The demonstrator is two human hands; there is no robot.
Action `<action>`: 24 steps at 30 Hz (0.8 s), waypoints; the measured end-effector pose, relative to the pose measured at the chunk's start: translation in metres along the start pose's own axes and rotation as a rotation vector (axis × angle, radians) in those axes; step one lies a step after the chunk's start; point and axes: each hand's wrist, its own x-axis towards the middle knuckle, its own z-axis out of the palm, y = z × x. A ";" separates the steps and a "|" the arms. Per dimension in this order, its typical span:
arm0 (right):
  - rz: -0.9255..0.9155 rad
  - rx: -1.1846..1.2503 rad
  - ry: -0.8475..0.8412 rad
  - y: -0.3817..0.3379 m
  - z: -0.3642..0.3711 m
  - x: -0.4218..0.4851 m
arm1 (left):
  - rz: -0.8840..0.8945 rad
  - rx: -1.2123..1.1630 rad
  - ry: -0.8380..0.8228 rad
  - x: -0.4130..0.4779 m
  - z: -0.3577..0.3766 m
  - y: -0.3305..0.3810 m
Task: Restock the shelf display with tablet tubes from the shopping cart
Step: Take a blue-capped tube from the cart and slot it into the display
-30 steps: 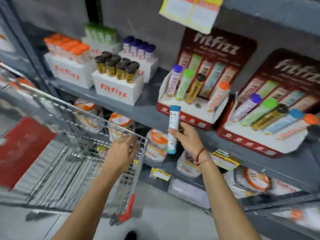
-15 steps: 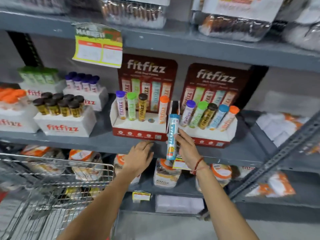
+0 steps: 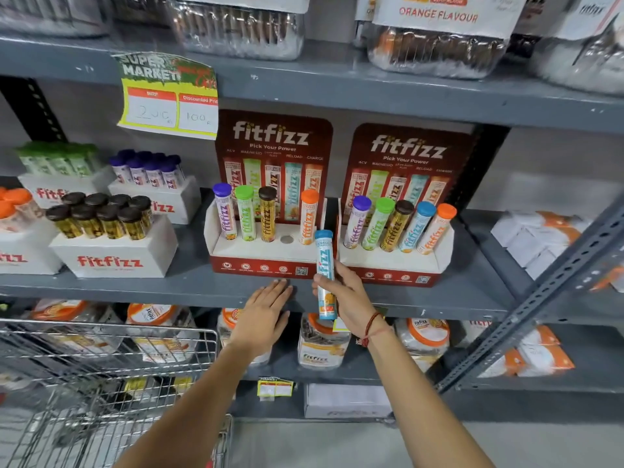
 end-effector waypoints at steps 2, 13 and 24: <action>-0.014 0.004 0.000 -0.001 0.003 0.000 | -0.003 0.002 0.002 0.000 0.001 -0.001; -0.123 -0.179 0.098 -0.009 0.019 0.011 | 0.015 0.012 0.040 0.001 0.004 -0.002; -0.277 -0.409 0.235 -0.053 0.053 0.056 | 0.036 0.029 0.054 0.000 0.005 -0.005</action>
